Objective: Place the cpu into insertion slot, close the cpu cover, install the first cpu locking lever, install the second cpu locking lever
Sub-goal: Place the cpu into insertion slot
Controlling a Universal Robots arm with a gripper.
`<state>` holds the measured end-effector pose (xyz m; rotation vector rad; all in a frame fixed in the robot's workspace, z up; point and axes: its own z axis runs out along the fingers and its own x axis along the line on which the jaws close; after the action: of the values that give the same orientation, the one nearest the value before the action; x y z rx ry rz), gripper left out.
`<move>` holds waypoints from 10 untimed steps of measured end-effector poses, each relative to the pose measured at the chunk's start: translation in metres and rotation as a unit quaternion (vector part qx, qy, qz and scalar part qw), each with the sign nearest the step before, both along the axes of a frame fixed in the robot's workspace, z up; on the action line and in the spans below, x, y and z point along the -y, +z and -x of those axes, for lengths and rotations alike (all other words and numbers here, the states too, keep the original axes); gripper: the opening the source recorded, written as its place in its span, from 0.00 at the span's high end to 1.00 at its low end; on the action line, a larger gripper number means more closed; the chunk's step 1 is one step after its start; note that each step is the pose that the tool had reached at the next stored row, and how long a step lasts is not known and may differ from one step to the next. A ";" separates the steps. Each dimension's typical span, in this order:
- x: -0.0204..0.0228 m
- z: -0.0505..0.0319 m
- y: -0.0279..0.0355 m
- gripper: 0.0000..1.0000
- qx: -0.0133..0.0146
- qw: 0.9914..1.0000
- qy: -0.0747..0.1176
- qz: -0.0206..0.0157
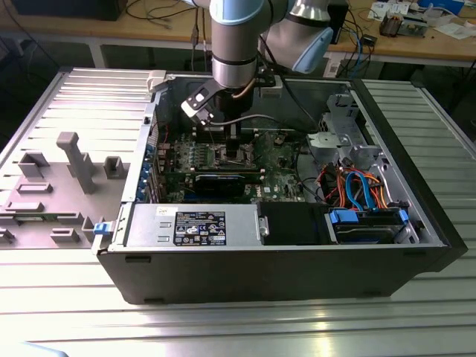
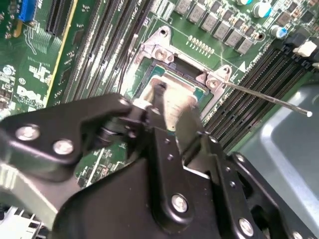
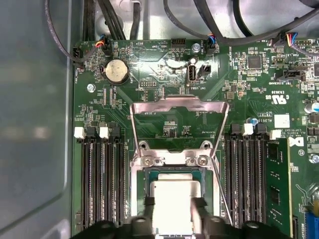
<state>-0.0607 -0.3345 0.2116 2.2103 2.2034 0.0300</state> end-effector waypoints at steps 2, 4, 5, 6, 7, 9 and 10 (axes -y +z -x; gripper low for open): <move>0.0000 -0.0012 0.0020 0.74 -0.007 1.000 0.000 0.000; 0.0000 -0.0023 0.0022 0.89 -0.011 1.000 0.002 0.000; 0.0000 -0.0024 0.0024 0.89 -0.011 1.000 0.009 0.000; -0.0001 -0.0024 0.0028 0.89 -0.012 1.000 0.015 0.000; -0.0001 -0.0025 0.0028 0.89 -0.012 1.000 0.018 0.000; 0.0000 -0.0025 0.0029 0.89 -0.012 1.000 0.020 0.001; 0.0000 -0.0025 0.0029 0.89 -0.012 1.000 0.020 0.001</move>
<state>-0.0582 -0.3345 0.2145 2.1782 2.2582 0.0029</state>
